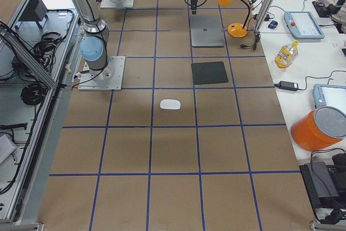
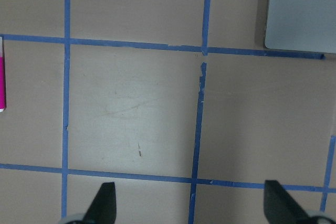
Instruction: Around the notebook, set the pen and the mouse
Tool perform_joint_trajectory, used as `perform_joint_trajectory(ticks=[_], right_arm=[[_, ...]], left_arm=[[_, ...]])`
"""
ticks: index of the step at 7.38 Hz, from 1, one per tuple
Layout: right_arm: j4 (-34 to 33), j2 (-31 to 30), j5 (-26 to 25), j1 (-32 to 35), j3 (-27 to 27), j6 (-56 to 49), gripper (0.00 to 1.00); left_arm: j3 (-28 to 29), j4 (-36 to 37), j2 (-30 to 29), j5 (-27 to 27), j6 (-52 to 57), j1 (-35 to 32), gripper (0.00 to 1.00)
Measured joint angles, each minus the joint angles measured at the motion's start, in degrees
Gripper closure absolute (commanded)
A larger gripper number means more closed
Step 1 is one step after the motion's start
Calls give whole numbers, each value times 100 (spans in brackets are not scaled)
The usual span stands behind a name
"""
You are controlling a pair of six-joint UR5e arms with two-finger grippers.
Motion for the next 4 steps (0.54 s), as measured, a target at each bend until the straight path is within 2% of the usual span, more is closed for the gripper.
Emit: perform_joint_trajectory(ticks=[4], right_arm=[[-9,10,-8,-55,-24,-12,0]], left_arm=[[-60,44,-7,-17,6,4,0]])
